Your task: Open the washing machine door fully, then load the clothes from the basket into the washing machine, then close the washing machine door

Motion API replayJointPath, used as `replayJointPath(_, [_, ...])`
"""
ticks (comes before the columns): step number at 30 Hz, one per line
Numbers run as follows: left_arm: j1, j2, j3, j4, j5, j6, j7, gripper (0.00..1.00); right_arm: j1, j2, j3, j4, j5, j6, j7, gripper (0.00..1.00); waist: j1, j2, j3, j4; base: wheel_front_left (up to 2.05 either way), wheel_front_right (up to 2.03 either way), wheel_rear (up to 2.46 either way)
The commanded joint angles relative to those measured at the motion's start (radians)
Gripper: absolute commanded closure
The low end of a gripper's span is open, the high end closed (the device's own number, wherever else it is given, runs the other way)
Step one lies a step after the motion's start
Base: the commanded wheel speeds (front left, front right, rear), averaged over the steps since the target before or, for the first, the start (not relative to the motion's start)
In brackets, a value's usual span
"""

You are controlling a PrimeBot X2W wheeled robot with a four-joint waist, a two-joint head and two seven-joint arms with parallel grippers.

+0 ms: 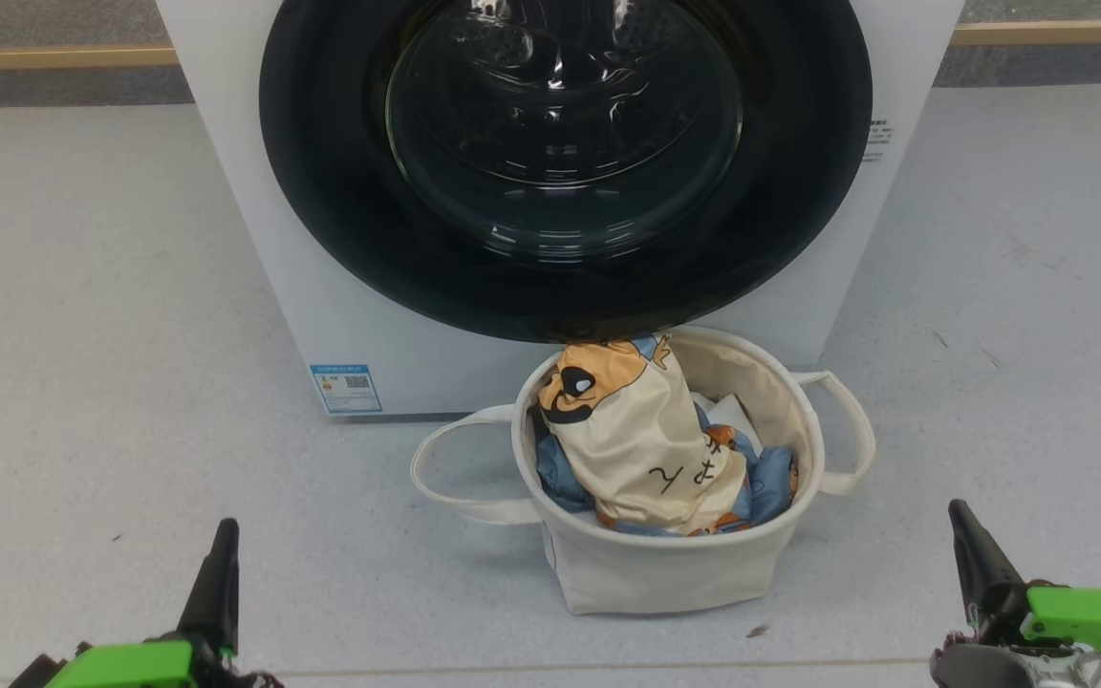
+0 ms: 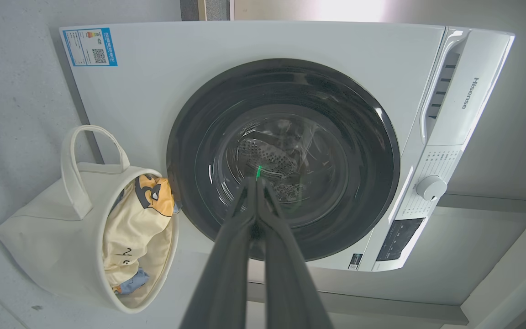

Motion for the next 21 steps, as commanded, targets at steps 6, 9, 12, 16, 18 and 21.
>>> replayJointPath(6, [-0.043, 0.006, 0.035, -0.026, 0.013, -0.007, 0.009, 1.0, -0.05, -0.005, 0.019, -0.031, -0.004, 0.0, 0.008, 1.0, 0.0, 0.0, 0.0, 0.0, 0.0, 0.0, 0.0])
replayJointPath(9, [-0.043, 0.006, 0.035, -0.026, 0.013, -0.007, 0.009, 1.0, -0.05, -0.005, 0.019, -0.031, -0.005, 0.0, 0.008, 1.0, 0.0, 0.0, 0.0, 0.0, 0.0, 0.0, 0.0])
replayJointPath(12, [-0.043, 0.006, 0.035, -0.026, 0.013, -0.007, 0.009, 1.0, -0.05, -0.005, 0.019, -0.031, -0.005, 0.0, 0.008, 1.0, 0.0, 0.0, 0.0, 0.0, 0.0, 0.0, 0.0])
replayJointPath(16, [-0.043, 0.006, 0.035, -0.026, 0.013, -0.007, 0.009, 1.0, -0.05, -0.005, 0.019, -0.031, -0.005, 0.0, 0.008, 1.0, 0.0, 0.0, 0.0, 0.0, 0.0, 0.0, 0.0])
replayJointPath(18, [-0.043, 0.006, 0.035, -0.026, 0.013, -0.007, 0.009, 1.0, -0.05, -0.005, 0.019, -0.031, -0.005, 0.0, 0.008, 1.0, 0.0, 0.0, 0.0, 0.0, 0.0, 0.0, 0.0])
replayJointPath(21, [-0.043, 0.006, 0.035, -0.026, 0.013, -0.007, 0.009, 1.0, -0.05, -0.005, 0.019, -0.031, -0.004, 0.0, 0.008, 1.0, 0.0, 0.0, 0.0, 0.0, 0.0, 0.0, 0.0])
